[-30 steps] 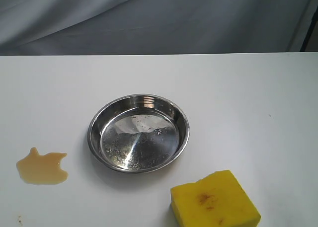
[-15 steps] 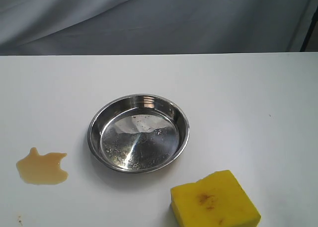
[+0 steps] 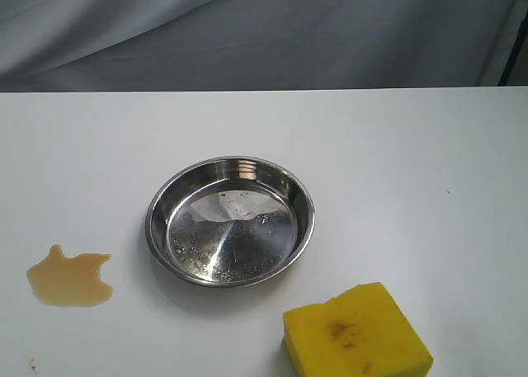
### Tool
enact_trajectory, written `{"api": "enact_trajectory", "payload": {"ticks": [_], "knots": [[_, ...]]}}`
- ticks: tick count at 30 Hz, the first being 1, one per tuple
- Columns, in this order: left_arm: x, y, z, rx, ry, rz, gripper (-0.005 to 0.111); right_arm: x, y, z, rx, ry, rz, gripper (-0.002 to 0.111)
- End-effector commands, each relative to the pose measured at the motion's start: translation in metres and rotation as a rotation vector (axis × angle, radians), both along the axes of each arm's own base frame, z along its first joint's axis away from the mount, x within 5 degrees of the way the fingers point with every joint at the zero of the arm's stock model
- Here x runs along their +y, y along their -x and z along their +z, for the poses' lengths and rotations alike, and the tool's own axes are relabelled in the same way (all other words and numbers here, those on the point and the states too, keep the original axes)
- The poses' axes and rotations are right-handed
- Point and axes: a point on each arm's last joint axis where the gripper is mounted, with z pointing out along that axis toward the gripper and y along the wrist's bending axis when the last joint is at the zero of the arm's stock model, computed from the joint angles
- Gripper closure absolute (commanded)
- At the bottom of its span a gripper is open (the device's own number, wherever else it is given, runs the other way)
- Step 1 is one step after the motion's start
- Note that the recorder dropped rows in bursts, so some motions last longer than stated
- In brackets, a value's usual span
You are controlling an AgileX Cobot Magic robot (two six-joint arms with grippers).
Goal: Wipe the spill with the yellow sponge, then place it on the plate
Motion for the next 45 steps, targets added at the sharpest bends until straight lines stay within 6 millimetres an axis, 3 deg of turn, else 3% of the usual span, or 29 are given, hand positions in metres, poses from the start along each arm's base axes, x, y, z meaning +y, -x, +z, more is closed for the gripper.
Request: {"api": "enact_trajectory", "payload": {"ticks": [1, 9, 17, 22, 27, 32, 38, 45], "knots": [[0.000, 0.000, 0.002, -0.014, 0.006, 0.001, 0.107, 0.002, 0.004, 0.017, -0.006, 0.033, 0.018, 0.108], [0.000, 0.000, 0.002, -0.014, 0.006, 0.001, 0.107, 0.005, -0.003, 0.054, 0.085, 0.138, 0.027, 0.108], [0.000, 0.000, 0.002, -0.014, 0.006, 0.001, 0.107, 0.006, -0.037, 0.098, 0.276, 0.328, 0.024, 0.108], [0.000, 0.000, 0.002, -0.014, 0.006, 0.001, 0.107, 0.009, -0.067, 0.114, 0.363, 0.389, 0.064, 0.108], [0.000, 0.000, 0.002, -0.014, 0.006, 0.001, 0.107, 0.027, -0.101, 0.108, 0.457, 0.529, 0.191, 0.108], [0.000, 0.000, 0.002, -0.014, 0.006, 0.001, 0.107, 0.055, -0.121, 0.090, 0.511, 0.655, 0.348, 0.108], [0.000, 0.000, 0.002, -0.014, 0.006, 0.001, 0.107, 0.084, -0.132, 0.070, 0.565, 0.711, 0.490, 0.108], [0.000, 0.000, 0.002, -0.014, 0.006, 0.001, 0.107, 0.104, -0.134, 0.059, 0.590, 0.749, 0.582, 0.108]]}}
